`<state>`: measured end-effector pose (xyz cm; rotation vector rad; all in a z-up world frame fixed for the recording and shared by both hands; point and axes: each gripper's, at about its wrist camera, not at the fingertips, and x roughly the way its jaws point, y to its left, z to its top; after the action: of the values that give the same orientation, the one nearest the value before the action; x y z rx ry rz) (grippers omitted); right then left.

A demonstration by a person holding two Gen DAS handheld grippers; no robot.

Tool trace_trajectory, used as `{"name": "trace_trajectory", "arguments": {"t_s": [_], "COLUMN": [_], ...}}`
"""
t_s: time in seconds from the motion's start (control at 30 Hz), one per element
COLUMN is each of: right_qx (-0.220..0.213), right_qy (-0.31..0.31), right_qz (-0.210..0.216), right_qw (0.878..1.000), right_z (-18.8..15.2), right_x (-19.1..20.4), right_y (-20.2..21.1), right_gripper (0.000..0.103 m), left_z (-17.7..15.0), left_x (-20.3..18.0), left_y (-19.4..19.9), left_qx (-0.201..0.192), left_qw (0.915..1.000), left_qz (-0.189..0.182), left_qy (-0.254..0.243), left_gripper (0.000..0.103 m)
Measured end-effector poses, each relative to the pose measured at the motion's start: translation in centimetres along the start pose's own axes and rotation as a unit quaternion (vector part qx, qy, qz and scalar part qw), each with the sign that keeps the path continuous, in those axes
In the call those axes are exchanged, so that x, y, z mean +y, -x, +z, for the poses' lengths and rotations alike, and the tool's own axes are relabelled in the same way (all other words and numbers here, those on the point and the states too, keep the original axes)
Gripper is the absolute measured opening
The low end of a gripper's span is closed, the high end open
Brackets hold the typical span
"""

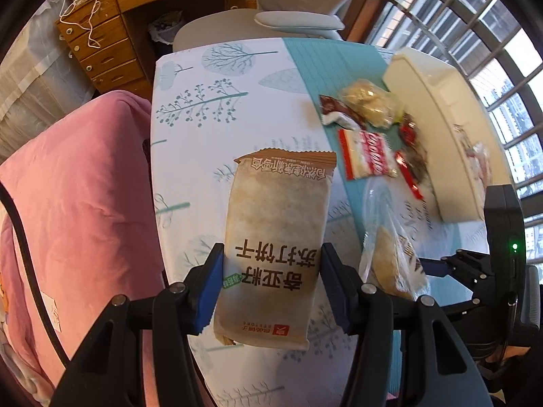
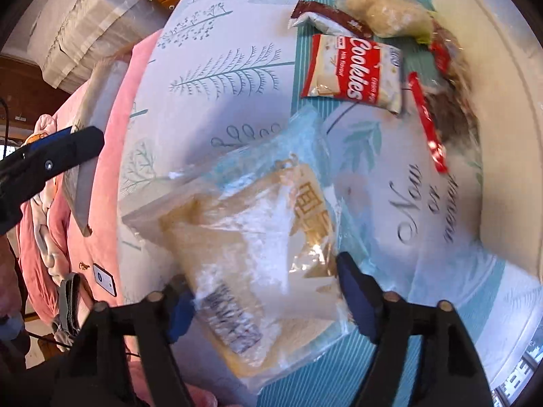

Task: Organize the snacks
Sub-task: 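Carry both packs into the white basket and open both tools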

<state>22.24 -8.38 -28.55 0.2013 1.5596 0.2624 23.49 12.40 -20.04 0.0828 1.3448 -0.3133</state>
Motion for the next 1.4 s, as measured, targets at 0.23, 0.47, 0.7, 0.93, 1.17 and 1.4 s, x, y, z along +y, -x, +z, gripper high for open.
{"name": "trace_trajectory", "arguments": {"t_s": [0.23, 0.47, 0.7, 0.93, 1.17, 1.4], "right_qx": [-0.016, -0.023, -0.016, -0.022, -0.056, -0.081], "right_qy": [-0.022, -0.047, -0.075, -0.088, -0.053, -0.018], "right_qz": [0.006, 0.069, 0.096, 0.11, 0.112, 0.1], "right_qw": [1.0, 0.996, 0.992, 0.99, 0.991, 0.992], "right_z": [-5.5, -8.8, -11.4, -13.1, -13.5, -12.6], "right_x": [2.3, 2.6, 1.0, -2.4, -5.7, -10.6], "right_y": [1.8, 3.2, 5.1, 9.5, 15.3, 20.1], "right_gripper": [0.059, 0.056, 0.056, 0.056, 0.056, 0.056], "left_z": [-2.0, -4.0, -5.3, -5.9, -5.1, -3.1], "left_x": [-1.3, -2.7, -4.9, -9.2, -14.9, -21.3], "left_y": [2.4, 3.9, 5.1, 5.7, 5.9, 5.8], "left_qx": [-0.023, -0.019, -0.023, -0.008, -0.002, 0.0], "left_qw": [0.9996, 0.9996, 0.9992, 0.9994, 0.9991, 0.9991], "left_qz": [-0.018, -0.021, -0.03, -0.02, -0.02, -0.032], "left_qy": [-0.001, -0.004, 0.013, 0.027, 0.036, 0.027], "left_gripper": [0.054, 0.054, 0.054, 0.054, 0.054, 0.054]}}
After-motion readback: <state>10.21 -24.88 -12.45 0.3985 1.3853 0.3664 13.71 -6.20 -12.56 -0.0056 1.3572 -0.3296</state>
